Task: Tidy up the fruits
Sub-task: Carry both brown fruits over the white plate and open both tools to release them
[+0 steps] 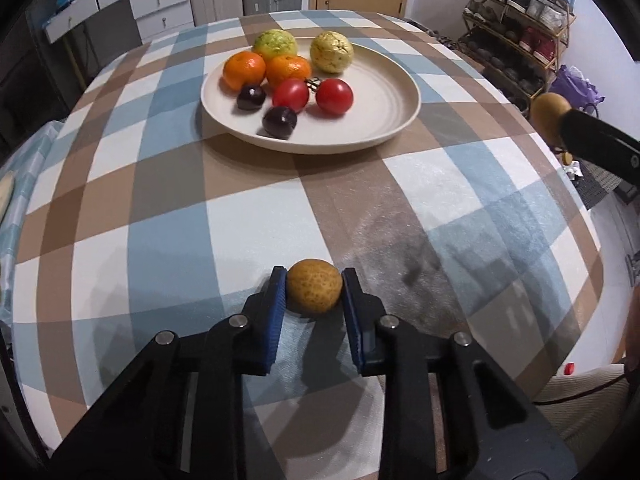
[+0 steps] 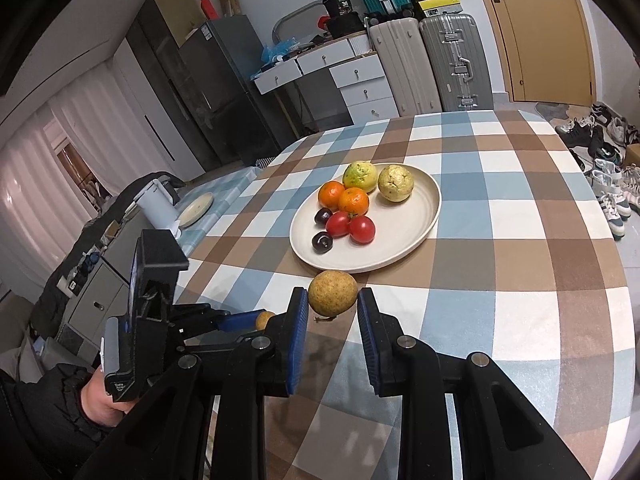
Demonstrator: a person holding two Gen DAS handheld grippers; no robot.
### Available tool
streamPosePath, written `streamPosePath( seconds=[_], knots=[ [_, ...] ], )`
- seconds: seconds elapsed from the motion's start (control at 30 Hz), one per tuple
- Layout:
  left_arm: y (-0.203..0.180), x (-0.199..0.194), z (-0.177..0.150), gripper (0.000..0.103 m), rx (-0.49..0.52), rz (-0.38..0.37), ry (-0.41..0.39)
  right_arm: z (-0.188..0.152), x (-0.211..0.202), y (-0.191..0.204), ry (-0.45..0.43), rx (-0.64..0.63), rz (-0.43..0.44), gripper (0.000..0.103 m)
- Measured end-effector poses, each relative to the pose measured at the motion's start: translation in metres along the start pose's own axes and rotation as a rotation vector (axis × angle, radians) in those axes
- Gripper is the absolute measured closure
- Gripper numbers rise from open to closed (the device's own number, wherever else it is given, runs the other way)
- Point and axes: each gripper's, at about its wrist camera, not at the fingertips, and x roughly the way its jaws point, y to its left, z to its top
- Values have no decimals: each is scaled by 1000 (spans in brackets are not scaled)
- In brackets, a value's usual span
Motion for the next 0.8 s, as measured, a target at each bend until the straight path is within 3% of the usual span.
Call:
streamPosePath(
  seconds=[0.4,0.8],
  knots=[
    [7,-42,14,79,-24,-100,-105,1,3,-3,5,15,-12,77],
    [18,-59,112,79,-36,-189,-165,20,12,-14,-11,66,-4,77]
  ],
)
